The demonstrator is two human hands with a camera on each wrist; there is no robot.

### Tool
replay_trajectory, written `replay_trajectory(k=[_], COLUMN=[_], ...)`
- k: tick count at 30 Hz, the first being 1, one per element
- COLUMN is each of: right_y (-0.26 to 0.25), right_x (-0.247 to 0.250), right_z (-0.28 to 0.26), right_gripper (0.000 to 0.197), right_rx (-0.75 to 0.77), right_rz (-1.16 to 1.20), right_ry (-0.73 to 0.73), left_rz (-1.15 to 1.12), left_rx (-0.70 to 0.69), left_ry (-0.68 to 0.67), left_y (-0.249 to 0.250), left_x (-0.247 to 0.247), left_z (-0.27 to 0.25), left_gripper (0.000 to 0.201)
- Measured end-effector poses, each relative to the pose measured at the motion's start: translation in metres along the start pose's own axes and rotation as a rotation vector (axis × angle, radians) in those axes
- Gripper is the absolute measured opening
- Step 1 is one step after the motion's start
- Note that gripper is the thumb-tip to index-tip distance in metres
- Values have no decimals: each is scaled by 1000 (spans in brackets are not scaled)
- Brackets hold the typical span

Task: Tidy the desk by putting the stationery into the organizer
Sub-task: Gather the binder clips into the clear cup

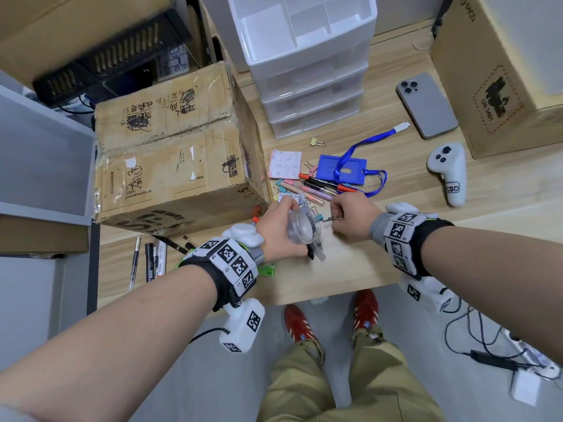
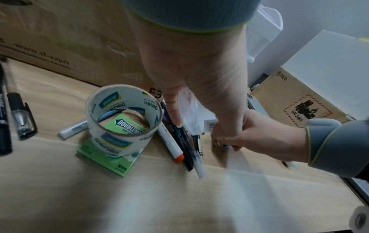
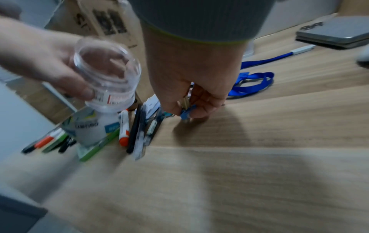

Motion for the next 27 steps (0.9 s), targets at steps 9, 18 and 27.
replay_trajectory(k=[9,18,27], right_y=[-46,-86,-72], right_x=[59,49,49], right_z=[-3,-10,-5], right_gripper=[12,17,17], right_rx=[24,103,-77], right_rz=[276,289,585], right_ry=[-110,-192,-175], left_rz=[46,-90,-122], left_rx=[69,52,40], left_ry=[15,22,2], left_y=[16,15,3], left_x=[13,21,24], left_z=[3,2,-12], left_gripper=[75,70,66])
Point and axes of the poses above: each hand's wrist, its own z-axis towards the middle knuckle, its own x-axis out of the back of the hand, y = z × x, the point moved 7 cm from there along z, towards the middle knuckle, and after that the axes turned 7 degrees about y, right-handed, at the moved point
